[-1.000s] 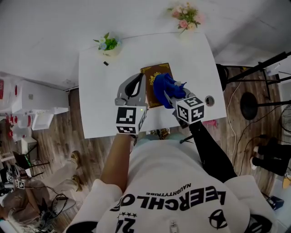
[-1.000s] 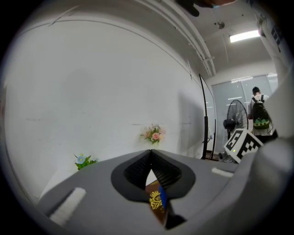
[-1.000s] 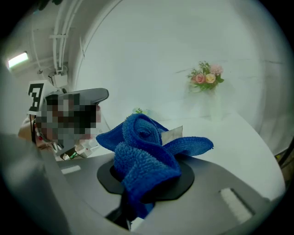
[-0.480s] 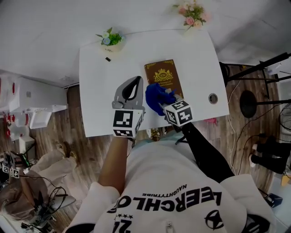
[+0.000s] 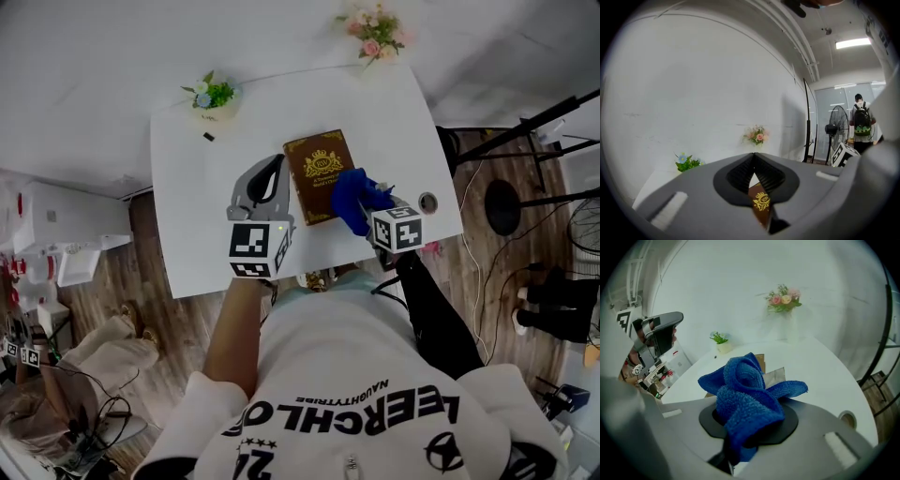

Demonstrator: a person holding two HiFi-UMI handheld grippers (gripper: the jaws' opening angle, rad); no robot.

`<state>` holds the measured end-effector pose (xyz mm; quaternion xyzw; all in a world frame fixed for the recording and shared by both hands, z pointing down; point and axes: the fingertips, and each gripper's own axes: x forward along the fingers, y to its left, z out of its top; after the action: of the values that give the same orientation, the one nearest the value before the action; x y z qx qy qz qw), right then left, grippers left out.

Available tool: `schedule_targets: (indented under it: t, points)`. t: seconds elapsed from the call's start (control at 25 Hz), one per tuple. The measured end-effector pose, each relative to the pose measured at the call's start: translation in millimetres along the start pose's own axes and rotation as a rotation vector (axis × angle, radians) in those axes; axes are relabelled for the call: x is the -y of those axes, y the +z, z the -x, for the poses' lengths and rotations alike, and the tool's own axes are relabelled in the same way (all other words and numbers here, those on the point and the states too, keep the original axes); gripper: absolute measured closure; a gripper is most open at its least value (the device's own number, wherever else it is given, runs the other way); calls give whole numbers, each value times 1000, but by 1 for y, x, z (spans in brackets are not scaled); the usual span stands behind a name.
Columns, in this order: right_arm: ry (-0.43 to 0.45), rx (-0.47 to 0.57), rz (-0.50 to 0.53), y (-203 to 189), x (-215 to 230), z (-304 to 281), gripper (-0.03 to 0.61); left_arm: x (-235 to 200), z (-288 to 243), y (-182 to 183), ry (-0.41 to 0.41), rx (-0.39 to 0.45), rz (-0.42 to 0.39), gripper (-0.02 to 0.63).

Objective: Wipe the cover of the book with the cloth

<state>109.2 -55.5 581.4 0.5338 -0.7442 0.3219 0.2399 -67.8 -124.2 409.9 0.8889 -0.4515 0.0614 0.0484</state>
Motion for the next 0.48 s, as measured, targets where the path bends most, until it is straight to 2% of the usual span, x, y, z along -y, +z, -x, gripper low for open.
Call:
schedule_targets:
  t: [0.16, 0.32, 0.48]
  points:
    - [-77, 1, -38, 1, 28, 7, 489, -1, -5, 2, 0, 8, 4, 557]
    - [26, 92, -93, 23, 7, 11, 489, -4, -9, 3, 2, 12, 9, 557]
    - [100, 180, -46, 61, -18, 7, 489, -8, -15, 2, 10, 7, 22, 557]
